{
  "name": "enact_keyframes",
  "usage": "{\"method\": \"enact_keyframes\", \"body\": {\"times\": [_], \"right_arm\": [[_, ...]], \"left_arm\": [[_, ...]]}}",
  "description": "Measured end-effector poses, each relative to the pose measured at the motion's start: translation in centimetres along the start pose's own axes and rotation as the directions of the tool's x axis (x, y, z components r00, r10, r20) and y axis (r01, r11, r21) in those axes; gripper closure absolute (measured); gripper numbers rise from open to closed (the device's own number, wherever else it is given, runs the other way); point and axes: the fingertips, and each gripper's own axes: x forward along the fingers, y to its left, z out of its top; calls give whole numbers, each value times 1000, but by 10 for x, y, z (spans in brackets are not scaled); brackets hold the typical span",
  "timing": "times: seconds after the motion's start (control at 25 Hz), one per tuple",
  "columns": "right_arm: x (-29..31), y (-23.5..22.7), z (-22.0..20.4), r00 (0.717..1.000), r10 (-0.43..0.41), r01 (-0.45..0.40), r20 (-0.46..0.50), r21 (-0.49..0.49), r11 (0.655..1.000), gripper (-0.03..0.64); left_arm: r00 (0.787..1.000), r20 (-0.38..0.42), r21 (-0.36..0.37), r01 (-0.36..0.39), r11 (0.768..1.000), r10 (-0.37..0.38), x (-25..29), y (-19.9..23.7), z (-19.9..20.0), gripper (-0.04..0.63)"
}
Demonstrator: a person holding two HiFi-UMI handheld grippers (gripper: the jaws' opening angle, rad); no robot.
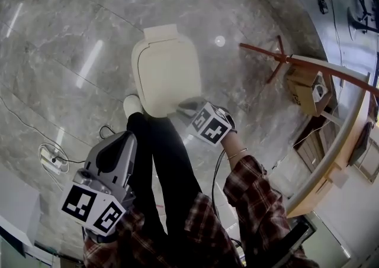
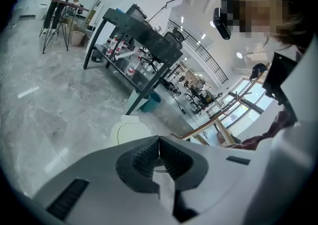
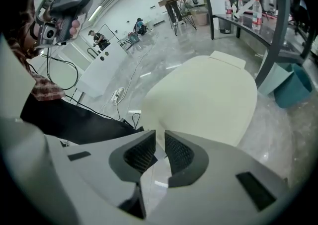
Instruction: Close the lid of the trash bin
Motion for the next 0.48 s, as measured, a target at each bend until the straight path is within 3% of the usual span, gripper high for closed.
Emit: {"method": "enact_keyframes", "body": {"times": [0.48], "right_arm": [[17,-8,-7,1000,-14,16,-28,62,998,551]], "left_arm": [[1000,-5,7,24,1000,-23,26,4,9,584]]}}
